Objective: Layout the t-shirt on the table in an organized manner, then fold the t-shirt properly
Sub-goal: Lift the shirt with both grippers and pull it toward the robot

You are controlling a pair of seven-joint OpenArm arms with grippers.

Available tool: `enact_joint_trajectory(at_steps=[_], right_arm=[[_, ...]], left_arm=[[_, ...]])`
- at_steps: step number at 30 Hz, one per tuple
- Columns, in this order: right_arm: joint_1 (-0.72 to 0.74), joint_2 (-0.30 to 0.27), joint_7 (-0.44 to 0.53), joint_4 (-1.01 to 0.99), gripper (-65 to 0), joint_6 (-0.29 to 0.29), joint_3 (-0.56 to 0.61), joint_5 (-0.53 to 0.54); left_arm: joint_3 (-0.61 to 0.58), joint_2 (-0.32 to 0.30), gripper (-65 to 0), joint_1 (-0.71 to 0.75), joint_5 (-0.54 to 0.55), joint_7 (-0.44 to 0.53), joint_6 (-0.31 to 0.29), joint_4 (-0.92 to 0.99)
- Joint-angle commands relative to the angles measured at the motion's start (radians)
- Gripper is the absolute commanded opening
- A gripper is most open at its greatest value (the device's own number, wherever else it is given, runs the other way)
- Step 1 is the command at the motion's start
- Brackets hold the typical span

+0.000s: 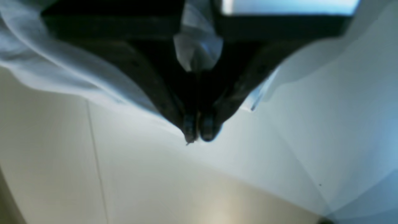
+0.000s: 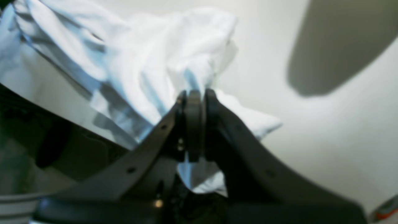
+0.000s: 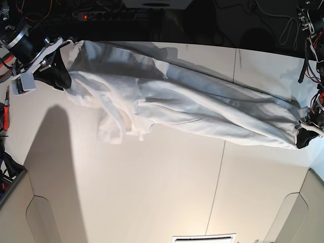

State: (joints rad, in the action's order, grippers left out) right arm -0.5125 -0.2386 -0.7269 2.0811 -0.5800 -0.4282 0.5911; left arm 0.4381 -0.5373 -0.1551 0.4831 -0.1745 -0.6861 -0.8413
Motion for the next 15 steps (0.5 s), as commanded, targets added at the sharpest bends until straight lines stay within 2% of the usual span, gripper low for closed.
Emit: enact_joint_trajectory(at_steps=[1, 9, 15], right_arm=[[-0.004, -0.013, 0.014, 0.005, -65.0, 0.0, -0.009, 0.001], [-0.003, -0.013, -0.003, -0.173, -65.0, 0.0, -0.009, 0.0], [0.008, -0.013, 0.022, -0.327, -65.0, 0.001, -0.009, 0.0]], left_arm=[[0.006, -0.028, -65.0, -0.016, -0.006, 0.039, -0.012, -0.018], [0.006, -0.027, -65.0, -0.005, -0.052, 0.039, -0.012, -0.016], [0.006, -0.006, -65.0, -0.005, -0.117, 0.035, -0.012, -0.016]])
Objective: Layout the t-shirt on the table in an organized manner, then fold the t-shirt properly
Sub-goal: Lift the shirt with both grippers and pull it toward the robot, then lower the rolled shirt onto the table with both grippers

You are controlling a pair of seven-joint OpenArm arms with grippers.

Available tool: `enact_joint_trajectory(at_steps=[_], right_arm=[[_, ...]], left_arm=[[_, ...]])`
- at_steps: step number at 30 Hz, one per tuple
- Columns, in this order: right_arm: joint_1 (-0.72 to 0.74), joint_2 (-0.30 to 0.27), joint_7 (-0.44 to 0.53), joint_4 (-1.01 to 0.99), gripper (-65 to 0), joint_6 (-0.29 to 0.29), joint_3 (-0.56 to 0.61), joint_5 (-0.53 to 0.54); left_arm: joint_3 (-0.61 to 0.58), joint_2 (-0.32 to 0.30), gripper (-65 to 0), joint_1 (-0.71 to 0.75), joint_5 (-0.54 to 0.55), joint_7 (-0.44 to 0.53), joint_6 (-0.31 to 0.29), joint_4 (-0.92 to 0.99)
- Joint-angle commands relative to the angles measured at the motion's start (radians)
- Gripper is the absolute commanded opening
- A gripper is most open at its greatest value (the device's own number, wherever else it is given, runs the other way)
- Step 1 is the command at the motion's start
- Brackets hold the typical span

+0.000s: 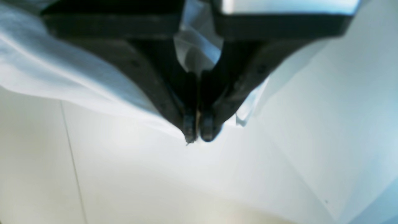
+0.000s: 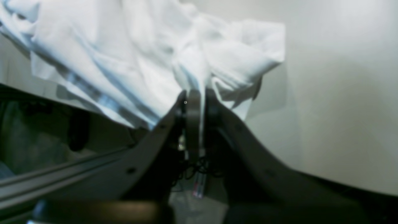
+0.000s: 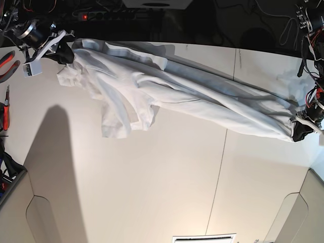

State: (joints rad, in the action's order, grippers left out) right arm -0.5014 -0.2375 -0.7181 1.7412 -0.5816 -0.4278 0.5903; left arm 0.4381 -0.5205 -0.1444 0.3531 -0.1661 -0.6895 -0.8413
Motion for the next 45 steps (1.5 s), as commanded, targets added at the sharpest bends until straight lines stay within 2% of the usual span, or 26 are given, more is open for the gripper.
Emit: enact_joint_trajectory(at_steps=[1, 4, 5, 6, 7, 8, 9, 11, 21, 25, 30, 34, 39, 45], right_arm=[[-0.003, -0.014, 0.02, 0.003, -65.0, 0.002, -0.009, 0.001], [-0.003, -0.011, 0.023, 0.0, -65.0, 0.003, -0.01, 0.014], [-0.003, -0.011, 0.023, 0.0, -62.3, 0.003, -0.01, 0.033], [-0.003, -0.011, 0.023, 0.001, -54.2, 0.003, -0.01, 0.057], [-0.003, -0.011, 0.023, 0.003, -46.9, 0.002, -0.01, 0.077], [-0.003, -0.011, 0.023, 0.007, -42.1, 0.002, -0.01, 0.09], [-0.003, -0.011, 0.023, 0.015, -40.0, 0.002, -0.01, 0.097], [-0.003, -0.011, 0.023, 0.047, -39.9, 0.002, -0.014, 0.103], [0.012, -0.011, 0.041, 0.33, -39.9, 0.002, -0.061, 0.093], [0.091, -0.002, 0.046, 0.338, -39.9, 0.002, -0.061, 0.071], [0.214, 0.037, 0.098, 0.314, -39.9, 0.017, -0.036, -0.019], [0.323, 0.071, 0.123, 0.185, -39.9, 0.021, 0.04, -0.065], [0.484, 0.103, 0.194, -0.138, -39.7, 0.037, 0.15, -0.115], [0.686, 0.142, 0.229, -0.512, -39.7, 0.036, 0.182, -0.122]], left_arm=[[0.006, -0.016, -65.0, -0.016, 0.002, 0.027, -0.009, -0.016], [0.006, 0.005, -65.0, -0.016, -0.016, 0.027, -0.009, -0.016], [0.006, 0.009, -65.0, -0.016, -0.014, 0.028, -0.009, -0.016], [0.006, 0.011, -65.0, -0.016, -0.013, 0.028, -0.009, -0.016], [0.006, 0.011, -61.6, -0.016, -0.013, 0.029, -0.009, -0.016], [0.006, 0.01, -56.7, -0.016, -0.013, 0.033, -0.009, -0.016], [0.006, 0.009, -52.7, -0.016, -0.013, 0.041, -0.009, -0.016], [0.006, 0.005, -49.6, -0.016, -0.012, 0.053, -0.009, -0.016], [0.006, 0.005, -49.6, -0.016, 0.033, 0.055, -0.009, -0.016], [0.006, 0.005, -49.6, -0.016, 0.051, 0.055, -0.009, -0.016], [0.006, 0.006, -49.6, -0.016, 0.055, 0.058, -0.009, -0.016], [0.006, 0.008, -49.6, -0.019, 0.055, 0.058, -0.009, -0.016], [0.006, 0.008, -49.6, -0.019, 0.054, 0.058, -0.009, -0.016], [0.006, 0.008, -49.6, -0.019, 0.054, 0.058, -0.009, -0.016]])
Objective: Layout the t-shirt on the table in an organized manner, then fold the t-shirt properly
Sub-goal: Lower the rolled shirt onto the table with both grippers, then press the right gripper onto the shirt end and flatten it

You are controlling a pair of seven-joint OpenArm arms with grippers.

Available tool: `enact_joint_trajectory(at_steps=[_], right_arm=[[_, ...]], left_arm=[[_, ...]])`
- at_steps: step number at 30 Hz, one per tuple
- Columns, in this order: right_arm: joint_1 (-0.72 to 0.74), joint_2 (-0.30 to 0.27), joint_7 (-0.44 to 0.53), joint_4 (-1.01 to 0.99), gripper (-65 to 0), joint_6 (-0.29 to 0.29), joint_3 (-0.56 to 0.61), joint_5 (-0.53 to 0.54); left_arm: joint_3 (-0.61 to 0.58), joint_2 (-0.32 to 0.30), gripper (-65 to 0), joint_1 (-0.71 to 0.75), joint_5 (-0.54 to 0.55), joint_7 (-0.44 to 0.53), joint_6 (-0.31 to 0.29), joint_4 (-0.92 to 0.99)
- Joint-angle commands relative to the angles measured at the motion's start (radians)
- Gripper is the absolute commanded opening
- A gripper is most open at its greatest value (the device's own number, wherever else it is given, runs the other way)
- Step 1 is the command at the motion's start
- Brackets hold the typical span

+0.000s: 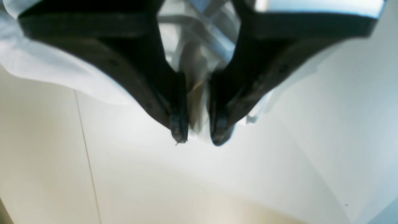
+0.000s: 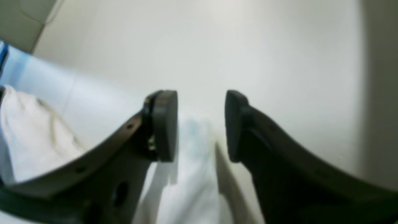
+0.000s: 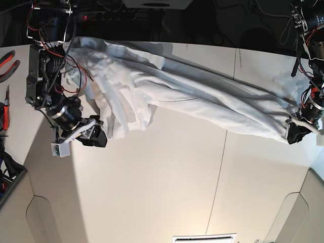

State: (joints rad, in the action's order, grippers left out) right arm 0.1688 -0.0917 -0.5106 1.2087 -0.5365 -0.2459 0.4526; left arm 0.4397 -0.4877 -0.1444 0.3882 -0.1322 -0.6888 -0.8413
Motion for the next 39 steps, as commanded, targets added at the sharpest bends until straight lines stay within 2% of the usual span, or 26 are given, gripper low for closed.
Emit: enact_joint_trajectory(at_steps=[1, 4, 5, 7, 8, 15, 24, 32, 39], right_arm=[[0.042, 0.003, 0.021, -0.027, -39.7, -0.01, 0.0, 0.015], [0.091, 0.016, 0.021, -0.119, -41.4, -0.009, 0.0, 0.023], [0.095, 0.019, 0.021, -0.126, -45.4, -0.01, 0.0, 0.029], [0.095, 0.02, 0.017, -0.126, -60.6, -0.01, -0.001, 0.038], [0.095, 0.02, 0.01, -0.124, -65.0, -0.01, -0.001, 0.042], [0.084, 0.02, -0.045, -0.01, -65.0, -0.019, -0.002, 0.095], [-0.003, 0.021, -0.254, 0.364, -65.0, -0.021, -0.001, 0.177], [-0.224, 0.023, -0.261, 0.61, -65.0, -0.037, 0.053, 0.267], [-0.314, 0.024, -0.256, 0.689, -65.0, -0.037, 0.237, 0.261]], left_arm=[[0.005, -0.024, -49.6, -0.019, 0.019, 0.024, -0.009, -0.016], [0.005, -0.024, -49.6, -0.019, 0.019, 0.024, -0.009, -0.016], [0.005, -0.024, -49.6, -0.019, 0.019, 0.024, -0.009, -0.016], [0.005, -0.024, -49.6, -0.019, 0.019, 0.024, -0.009, -0.016], [0.005, -0.025, -49.6, -0.019, 0.019, 0.024, -0.009, -0.016], [0.005, -0.024, -49.6, -0.019, 0.019, 0.023, -0.009, -0.016], [0.005, -0.024, -49.6, -0.019, 0.019, 0.024, -0.009, -0.016], [0.005, -0.024, -49.6, -0.019, 0.019, 0.024, -0.009, -0.016], [0.005, -0.024, -49.6, -0.019, 0.019, 0.023, -0.009, -0.016]])
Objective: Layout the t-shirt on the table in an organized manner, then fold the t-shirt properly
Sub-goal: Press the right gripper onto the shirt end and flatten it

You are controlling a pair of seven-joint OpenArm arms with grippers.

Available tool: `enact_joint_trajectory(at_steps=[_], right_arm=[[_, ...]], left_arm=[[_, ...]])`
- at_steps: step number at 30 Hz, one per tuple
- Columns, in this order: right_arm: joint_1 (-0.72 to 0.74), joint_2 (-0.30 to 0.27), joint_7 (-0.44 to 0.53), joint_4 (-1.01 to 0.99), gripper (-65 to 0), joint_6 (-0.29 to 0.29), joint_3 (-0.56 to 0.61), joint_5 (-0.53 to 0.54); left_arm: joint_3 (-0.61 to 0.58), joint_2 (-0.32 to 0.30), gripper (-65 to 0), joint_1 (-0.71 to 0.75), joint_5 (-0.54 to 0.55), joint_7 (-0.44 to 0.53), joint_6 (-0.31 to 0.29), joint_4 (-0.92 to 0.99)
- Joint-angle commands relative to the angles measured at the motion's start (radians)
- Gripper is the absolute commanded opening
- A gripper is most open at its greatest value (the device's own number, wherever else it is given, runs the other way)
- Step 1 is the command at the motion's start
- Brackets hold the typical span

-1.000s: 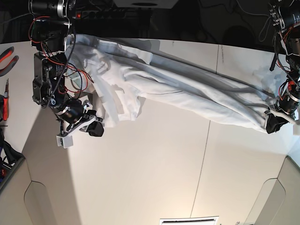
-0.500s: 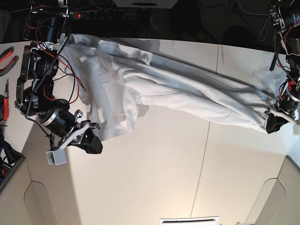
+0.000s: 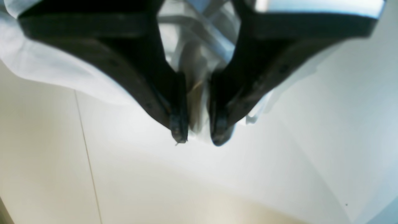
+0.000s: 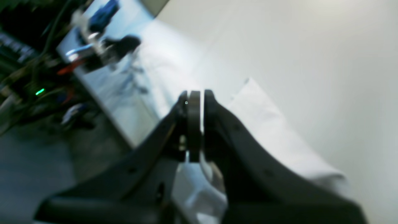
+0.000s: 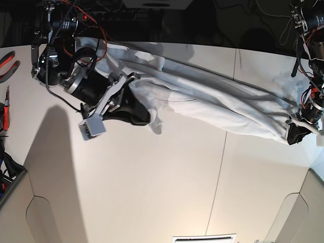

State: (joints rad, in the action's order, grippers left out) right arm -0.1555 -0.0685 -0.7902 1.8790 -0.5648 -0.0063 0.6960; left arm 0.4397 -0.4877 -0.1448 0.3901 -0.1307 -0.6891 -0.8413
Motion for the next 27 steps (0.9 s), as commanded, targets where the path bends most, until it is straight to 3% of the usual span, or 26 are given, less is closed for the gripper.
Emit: enact_joint_trajectory(at_steps=[1, 11, 21, 24, 27], right_arm=[[0.008, 0.001, 0.025, 0.018, -65.0, -0.009, 0.031, 0.002], [0.008, 0.031, 0.039, 0.018, -65.0, -0.008, 0.3, -0.1], [0.008, 0.036, 0.076, 0.017, -65.0, -0.008, 0.331, -0.211], [0.008, 0.036, 0.097, 0.017, -55.3, -0.008, 0.331, -0.237], [0.009, 0.036, 0.137, 0.017, -53.3, -0.006, 0.331, -0.313]], left_arm=[[0.005, -0.024, -49.6, -0.018, 0.017, 0.022, -0.009, -0.016], [0.005, -0.024, -49.6, -0.018, 0.017, 0.022, -0.009, -0.016], [0.005, -0.024, -49.6, -0.019, 0.018, 0.022, -0.009, -0.016], [0.005, -0.024, -49.6, -0.019, 0.018, 0.022, -0.009, -0.016], [0.005, -0.024, -49.6, -0.019, 0.018, 0.022, -0.009, -0.016]])
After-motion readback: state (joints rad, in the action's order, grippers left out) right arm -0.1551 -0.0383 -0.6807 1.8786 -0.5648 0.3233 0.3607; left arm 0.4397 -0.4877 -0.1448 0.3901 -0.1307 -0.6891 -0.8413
